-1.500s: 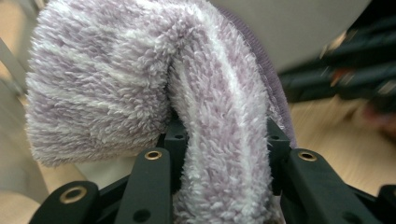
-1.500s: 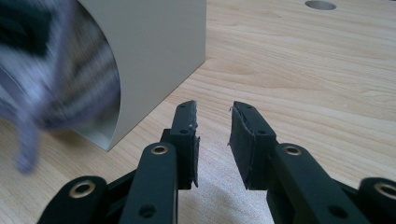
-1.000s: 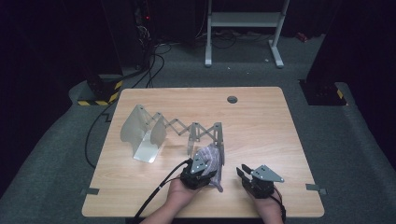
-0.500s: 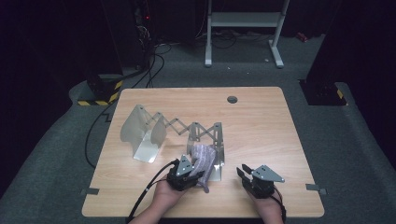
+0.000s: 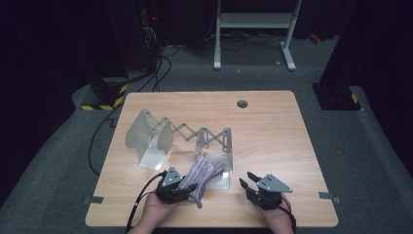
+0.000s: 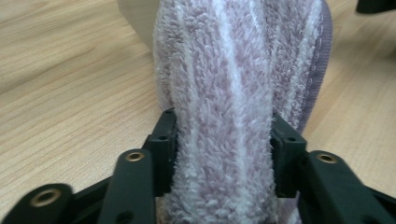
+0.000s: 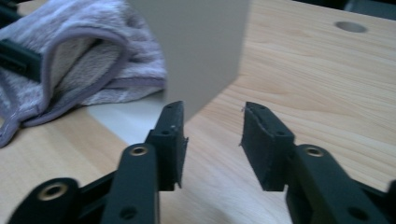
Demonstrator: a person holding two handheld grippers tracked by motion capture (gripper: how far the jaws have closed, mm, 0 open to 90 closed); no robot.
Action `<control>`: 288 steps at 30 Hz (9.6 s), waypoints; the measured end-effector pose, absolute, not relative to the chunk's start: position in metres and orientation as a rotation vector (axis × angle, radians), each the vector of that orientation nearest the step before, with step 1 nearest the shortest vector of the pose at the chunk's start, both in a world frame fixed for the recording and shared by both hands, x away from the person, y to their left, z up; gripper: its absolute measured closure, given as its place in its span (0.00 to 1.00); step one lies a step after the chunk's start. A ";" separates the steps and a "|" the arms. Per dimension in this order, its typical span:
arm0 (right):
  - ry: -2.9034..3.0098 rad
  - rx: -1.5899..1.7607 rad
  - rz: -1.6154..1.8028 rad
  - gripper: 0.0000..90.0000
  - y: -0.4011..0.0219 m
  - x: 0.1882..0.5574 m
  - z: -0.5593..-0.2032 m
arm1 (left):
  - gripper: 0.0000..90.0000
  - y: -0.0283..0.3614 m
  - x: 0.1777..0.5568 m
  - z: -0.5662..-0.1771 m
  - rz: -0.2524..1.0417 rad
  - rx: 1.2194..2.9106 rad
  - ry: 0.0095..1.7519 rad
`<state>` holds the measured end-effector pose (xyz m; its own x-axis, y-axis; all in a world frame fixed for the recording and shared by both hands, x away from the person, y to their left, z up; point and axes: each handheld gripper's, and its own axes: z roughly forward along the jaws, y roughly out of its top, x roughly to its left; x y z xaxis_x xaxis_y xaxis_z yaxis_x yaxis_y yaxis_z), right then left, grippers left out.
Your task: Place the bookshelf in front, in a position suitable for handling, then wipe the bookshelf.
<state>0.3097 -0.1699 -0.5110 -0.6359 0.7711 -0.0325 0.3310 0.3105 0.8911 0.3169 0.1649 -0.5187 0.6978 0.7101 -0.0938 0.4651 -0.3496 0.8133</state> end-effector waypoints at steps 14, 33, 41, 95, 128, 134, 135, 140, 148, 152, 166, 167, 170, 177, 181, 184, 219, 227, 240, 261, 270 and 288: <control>2.147 0.904 1.317 0.73 -0.140 0.325 -0.510 | 0.36 0.184 0.298 -0.513 0.378 1.916 0.885; 2.045 1.048 1.236 0.92 -0.118 0.387 -0.506 | 0.54 0.226 0.277 -0.521 0.453 1.873 1.038; 2.031 1.054 1.255 0.81 -0.122 0.387 -0.503 | 0.57 0.228 0.282 -0.523 0.523 1.892 1.105; 2.194 0.821 1.347 0.54 -0.095 0.305 -0.496 | 0.51 0.208 0.312 -0.523 0.594 2.024 1.032; 2.315 1.022 1.158 0.32 -0.109 0.336 -0.521 | 0.47 0.207 0.326 -0.528 0.554 2.039 1.041; 2.338 0.932 1.015 0.48 -0.101 0.335 -0.526 | 0.47 0.215 0.327 -0.528 0.544 2.019 1.076; 2.339 0.931 1.012 0.51 -0.101 0.335 -0.526 | 0.47 0.216 0.327 -0.528 0.543 2.015 1.081; 2.343 0.907 1.005 0.73 -0.105 0.332 -0.524 | 0.47 0.217 0.329 -0.526 0.565 1.994 1.089; 2.279 0.939 1.099 0.76 -0.125 0.321 -0.514 | 0.47 0.217 0.337 -0.524 0.574 1.980 1.092; 2.204 0.980 1.119 0.75 -0.144 0.316 -0.505 | 0.48 0.215 0.340 -0.524 0.562 1.974 1.092; 2.024 1.144 1.101 0.74 -0.193 0.319 -0.500 | 0.49 0.203 0.342 -0.519 0.518 1.922 1.024; 2.017 1.153 1.100 0.74 -0.194 0.320 -0.500 | 0.49 0.201 0.341 -0.518 0.518 1.917 1.016; 2.016 1.157 1.090 0.74 -0.195 0.321 -0.502 | 0.48 0.190 0.339 -0.513 0.518 1.921 0.974; 2.022 1.121 1.094 0.74 -0.195 0.320 -0.501 | 0.48 0.156 0.355 -0.502 0.543 1.917 0.947; 2.029 1.137 1.099 0.74 -0.199 0.322 -0.504 | 0.49 0.139 0.377 -0.494 0.541 1.894 0.961; 2.023 1.147 1.105 0.74 -0.202 0.323 -0.504 | 0.48 0.126 0.391 -0.484 0.557 1.877 0.953; 2.082 1.118 1.099 0.74 -0.190 0.318 -0.509 | 0.77 0.135 0.354 -0.476 0.604 1.859 0.921; 2.090 1.117 1.099 0.74 -0.189 0.320 -0.511 | 0.59 0.194 0.330 -0.493 0.631 1.859 0.996; 2.107 1.108 1.089 0.73 -0.183 0.321 -0.513 | 0.62 0.236 0.366 -0.476 0.748 1.761 1.126; 2.138 1.119 1.070 0.73 -0.173 0.319 -0.515 | 0.90 0.210 0.320 -0.479 0.823 1.790 1.049; 2.181 1.096 1.095 0.72 -0.153 0.311 -0.516 | 0.89 0.213 0.319 -0.482 0.766 1.778 1.037; 2.173 1.137 1.031 0.73 -0.117 0.363 -0.511 | 0.86 0.213 0.317 -0.493 0.693 1.838 1.007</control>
<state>0.3631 -0.1168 -0.5106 -0.5419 0.8379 -0.0662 0.4789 0.3725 0.7949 0.3168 0.2132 -0.4932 0.5111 0.8580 0.0505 0.3529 -0.2630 0.8979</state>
